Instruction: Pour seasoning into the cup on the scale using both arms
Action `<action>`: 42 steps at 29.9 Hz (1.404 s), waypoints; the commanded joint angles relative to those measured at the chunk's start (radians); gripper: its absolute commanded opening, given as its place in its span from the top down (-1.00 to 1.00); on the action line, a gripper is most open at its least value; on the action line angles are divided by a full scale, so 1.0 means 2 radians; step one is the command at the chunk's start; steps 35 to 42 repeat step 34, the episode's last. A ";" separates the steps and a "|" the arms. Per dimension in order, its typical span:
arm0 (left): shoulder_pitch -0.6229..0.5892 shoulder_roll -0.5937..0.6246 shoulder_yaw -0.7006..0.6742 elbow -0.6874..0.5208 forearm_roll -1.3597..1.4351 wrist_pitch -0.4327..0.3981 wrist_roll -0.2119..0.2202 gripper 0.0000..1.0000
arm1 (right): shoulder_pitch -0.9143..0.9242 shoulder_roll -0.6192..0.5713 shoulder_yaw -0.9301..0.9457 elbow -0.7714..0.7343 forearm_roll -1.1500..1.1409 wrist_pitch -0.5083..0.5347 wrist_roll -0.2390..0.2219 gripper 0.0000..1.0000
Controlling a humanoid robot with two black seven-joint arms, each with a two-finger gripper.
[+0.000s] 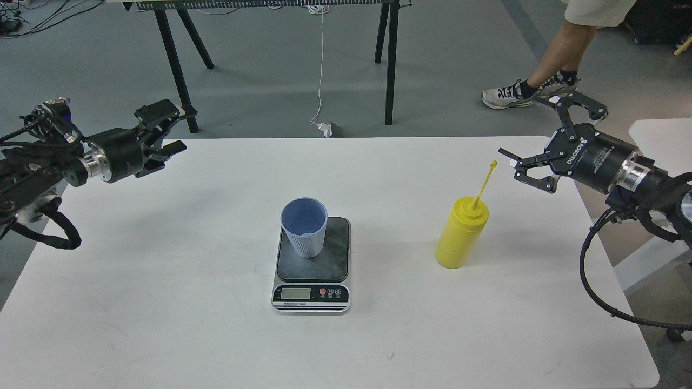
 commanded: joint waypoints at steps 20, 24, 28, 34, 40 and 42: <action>-0.013 0.027 -0.029 0.001 -0.082 0.000 0.000 -0.99 | 0.019 0.080 0.016 -0.065 0.000 0.000 0.000 -0.98; -0.012 0.027 -0.029 0.001 -0.084 0.000 0.000 -0.99 | 0.020 0.080 0.016 -0.065 0.000 0.000 0.000 -0.98; -0.012 0.027 -0.029 0.001 -0.084 0.000 0.000 -0.99 | 0.020 0.080 0.022 -0.065 0.000 0.000 0.000 -0.98; -0.012 0.025 -0.029 0.001 -0.084 0.000 0.000 -0.99 | 0.019 0.080 0.031 -0.065 0.000 0.000 0.000 -0.98; -0.012 0.025 -0.029 0.001 -0.084 0.000 0.000 -0.99 | 0.019 0.080 0.031 -0.065 0.000 0.000 0.000 -0.98; -0.012 0.025 -0.029 0.001 -0.084 0.000 0.000 -0.99 | 0.019 0.080 0.031 -0.065 0.000 0.000 0.000 -0.98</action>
